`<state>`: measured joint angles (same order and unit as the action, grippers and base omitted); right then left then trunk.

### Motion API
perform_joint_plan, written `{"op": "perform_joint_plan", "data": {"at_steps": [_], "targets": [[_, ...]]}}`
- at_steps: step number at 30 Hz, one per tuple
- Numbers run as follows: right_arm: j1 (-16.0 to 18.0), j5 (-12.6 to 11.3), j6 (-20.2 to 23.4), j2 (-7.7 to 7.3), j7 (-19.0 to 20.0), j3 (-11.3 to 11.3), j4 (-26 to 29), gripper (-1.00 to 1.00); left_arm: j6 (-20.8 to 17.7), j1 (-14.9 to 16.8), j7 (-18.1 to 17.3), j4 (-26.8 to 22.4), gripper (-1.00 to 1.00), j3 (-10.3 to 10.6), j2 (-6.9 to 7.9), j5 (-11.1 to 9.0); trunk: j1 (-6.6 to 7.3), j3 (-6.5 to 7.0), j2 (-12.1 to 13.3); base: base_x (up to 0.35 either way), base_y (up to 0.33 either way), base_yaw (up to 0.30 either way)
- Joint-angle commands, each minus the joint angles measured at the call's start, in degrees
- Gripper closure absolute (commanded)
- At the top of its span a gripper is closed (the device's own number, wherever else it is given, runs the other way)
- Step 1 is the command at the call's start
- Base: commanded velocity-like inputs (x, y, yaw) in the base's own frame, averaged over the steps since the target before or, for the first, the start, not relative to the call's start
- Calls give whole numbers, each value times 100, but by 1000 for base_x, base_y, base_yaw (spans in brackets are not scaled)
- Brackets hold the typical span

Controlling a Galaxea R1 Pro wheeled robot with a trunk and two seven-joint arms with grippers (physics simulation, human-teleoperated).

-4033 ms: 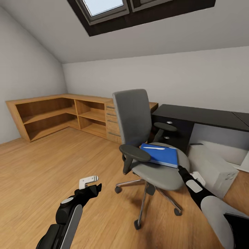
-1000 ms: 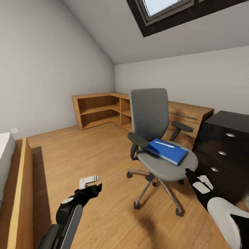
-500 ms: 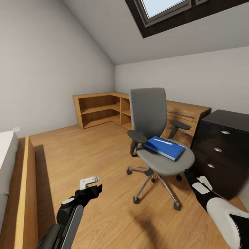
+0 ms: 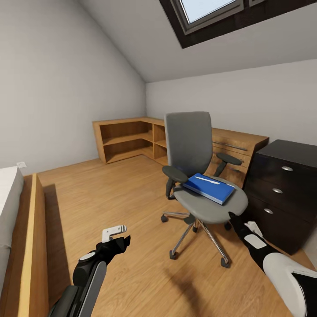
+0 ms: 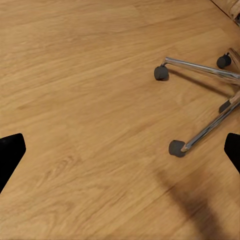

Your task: In the bedroom, organize the workspace by keeping the computer under the desk, ensuring the monitor is on the desk, placing the keyboard on the desk next to the monitor, placing the mouse on the desk next to the keyboard, moving the folder from the swivel chair onto the desk next to the mouse, stacking the notebook on top of the folder with the pen on top of the notebook, and positioning the swivel chair next to the desk.

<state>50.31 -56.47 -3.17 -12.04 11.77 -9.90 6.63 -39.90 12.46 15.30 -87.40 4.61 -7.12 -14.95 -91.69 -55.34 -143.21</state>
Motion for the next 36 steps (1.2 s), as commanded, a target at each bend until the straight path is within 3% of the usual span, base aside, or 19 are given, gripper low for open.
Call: {"op": "perform_joint_plan", "data": {"at_steps": [1, 8, 19, 36], "targets": [[5, 3, 42, -1, 104, -47, -21, -100, -18, 5, 52, -6, -100, 4, 0, -60, 1, -6, -3, 0, 0, 0], [5, 4, 210, 6, 319, -47, -52, -100, -18, 3, 52, -6, -100, 4, 0, -60, 1, -6, -3, 0, 0, 0], [5, -6, 242, 46, 355, -45, -158, -100, -10, 5, 39, -12, -100, 4, 0, -68, 1, -6, -3, 2, 0, 0], [5, -4, 234, 139, 353, -39, -250, -100, -18, 5, 52, -13, -100, -4, 0, -60, 1, -6, -3, 234, 0, 0]]}}
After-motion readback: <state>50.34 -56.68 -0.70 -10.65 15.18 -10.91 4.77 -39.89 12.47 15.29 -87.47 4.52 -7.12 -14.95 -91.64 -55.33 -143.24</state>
